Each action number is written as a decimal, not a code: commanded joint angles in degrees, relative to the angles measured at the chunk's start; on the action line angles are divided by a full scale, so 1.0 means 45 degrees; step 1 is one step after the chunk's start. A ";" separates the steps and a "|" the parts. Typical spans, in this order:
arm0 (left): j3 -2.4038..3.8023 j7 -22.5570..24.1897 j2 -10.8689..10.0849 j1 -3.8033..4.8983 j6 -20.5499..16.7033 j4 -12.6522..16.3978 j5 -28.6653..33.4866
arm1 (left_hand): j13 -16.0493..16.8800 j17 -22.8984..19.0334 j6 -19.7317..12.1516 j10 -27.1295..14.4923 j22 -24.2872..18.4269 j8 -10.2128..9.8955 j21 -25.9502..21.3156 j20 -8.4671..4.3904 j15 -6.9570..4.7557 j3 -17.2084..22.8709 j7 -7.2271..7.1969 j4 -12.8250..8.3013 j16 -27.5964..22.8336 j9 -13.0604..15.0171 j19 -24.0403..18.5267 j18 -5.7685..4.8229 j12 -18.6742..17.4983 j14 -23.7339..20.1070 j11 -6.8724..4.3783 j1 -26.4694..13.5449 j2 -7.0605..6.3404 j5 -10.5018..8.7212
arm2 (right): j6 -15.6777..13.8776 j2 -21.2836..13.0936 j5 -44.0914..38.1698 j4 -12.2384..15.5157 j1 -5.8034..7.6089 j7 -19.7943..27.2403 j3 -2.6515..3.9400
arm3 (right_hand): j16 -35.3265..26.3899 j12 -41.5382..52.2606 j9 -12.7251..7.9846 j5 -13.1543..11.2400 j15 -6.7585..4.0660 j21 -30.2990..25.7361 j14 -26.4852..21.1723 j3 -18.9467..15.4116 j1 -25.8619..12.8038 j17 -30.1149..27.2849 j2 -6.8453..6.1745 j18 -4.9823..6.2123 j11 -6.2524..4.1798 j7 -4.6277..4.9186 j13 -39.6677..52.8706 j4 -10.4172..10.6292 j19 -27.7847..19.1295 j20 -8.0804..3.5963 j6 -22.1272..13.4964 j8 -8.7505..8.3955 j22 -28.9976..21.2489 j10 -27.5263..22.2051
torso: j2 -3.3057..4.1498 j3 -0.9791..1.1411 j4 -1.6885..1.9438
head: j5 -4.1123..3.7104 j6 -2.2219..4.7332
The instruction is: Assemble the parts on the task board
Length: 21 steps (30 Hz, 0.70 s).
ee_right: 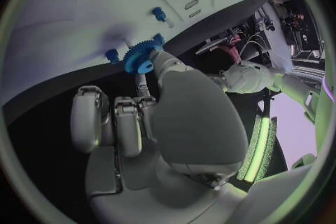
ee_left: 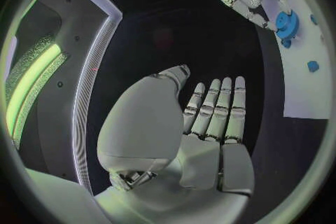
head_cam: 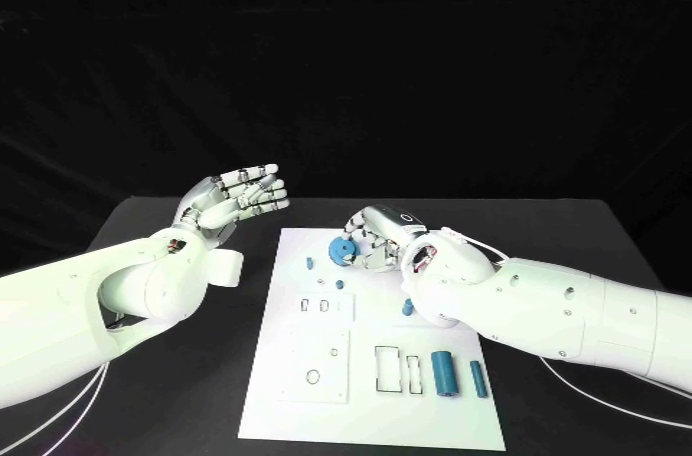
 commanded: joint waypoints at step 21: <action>0.0007 0.0027 0.0136 0.0028 0.0261 -0.0077 0.0023 | 0.0010 0.0018 0.0082 0.0065 -0.0004 0.0076 0.0075 -0.0036 -0.0010 0.0089 0.1281 0.0010 0.0088 0.0023 0.0091 0.0208 0.0048 0.0101 0.0007 -0.0125 -0.0020 -0.0055 | 0.0384 0.1077 -0.1290 -0.1483 -0.0120 -0.0736 -0.0095 | 0.0036 0.0029 0.0190 0.0021 -0.0092 -0.0041 0.1298 0.0200 -0.0103 0.3124 -0.0030 -0.0106 -0.0081 -0.0183 0.2229 -0.0024 0.0023 0.0009 0.0257 0.0057 0.0437 0.0578 | 0.0027 0.0033 -0.0030 | 0.0140 -0.0055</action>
